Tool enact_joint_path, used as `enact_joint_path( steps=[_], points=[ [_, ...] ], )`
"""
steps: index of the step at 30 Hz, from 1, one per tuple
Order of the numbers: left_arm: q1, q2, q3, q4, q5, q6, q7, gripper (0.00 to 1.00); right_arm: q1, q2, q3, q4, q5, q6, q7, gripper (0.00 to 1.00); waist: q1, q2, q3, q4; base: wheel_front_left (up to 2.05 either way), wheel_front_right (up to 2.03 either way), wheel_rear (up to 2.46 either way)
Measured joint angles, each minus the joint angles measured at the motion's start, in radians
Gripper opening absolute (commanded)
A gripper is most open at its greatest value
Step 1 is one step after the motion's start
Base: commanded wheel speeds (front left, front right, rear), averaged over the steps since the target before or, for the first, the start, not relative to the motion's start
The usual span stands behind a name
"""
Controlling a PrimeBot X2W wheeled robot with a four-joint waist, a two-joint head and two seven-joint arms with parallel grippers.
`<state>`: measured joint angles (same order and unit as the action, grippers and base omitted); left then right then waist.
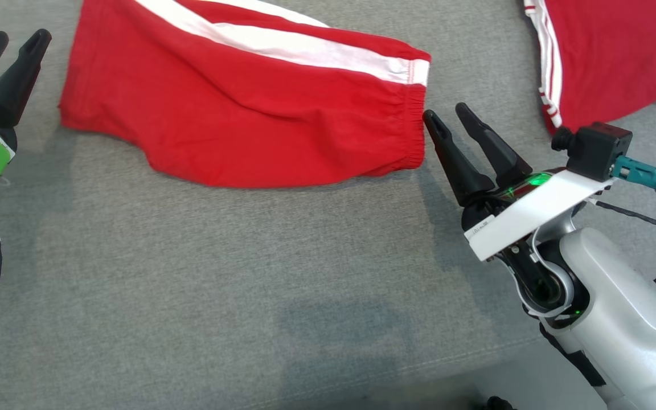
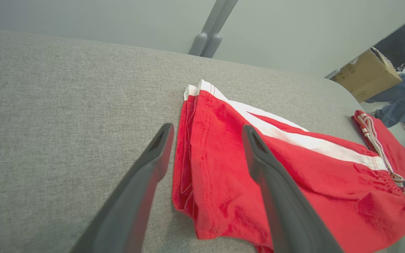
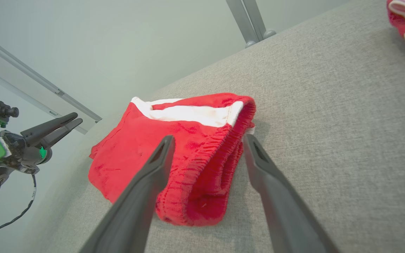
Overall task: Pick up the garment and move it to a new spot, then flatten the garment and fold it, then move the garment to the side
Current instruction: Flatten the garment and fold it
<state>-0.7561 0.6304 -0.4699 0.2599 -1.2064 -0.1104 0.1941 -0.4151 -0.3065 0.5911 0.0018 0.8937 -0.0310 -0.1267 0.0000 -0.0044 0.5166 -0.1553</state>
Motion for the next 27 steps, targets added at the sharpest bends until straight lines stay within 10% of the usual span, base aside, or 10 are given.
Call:
enact_joint_path(
  steps=[27],
  points=[
    [0.037,0.067,-0.015,0.021,-0.225,-0.008,0.291,1.0,-0.007,0.022,0.045,-0.047,-0.002,-0.031,0.057,1.0,0.0,0.0,0.033,-0.009,0.0,0.0,0.0]
  ],
)
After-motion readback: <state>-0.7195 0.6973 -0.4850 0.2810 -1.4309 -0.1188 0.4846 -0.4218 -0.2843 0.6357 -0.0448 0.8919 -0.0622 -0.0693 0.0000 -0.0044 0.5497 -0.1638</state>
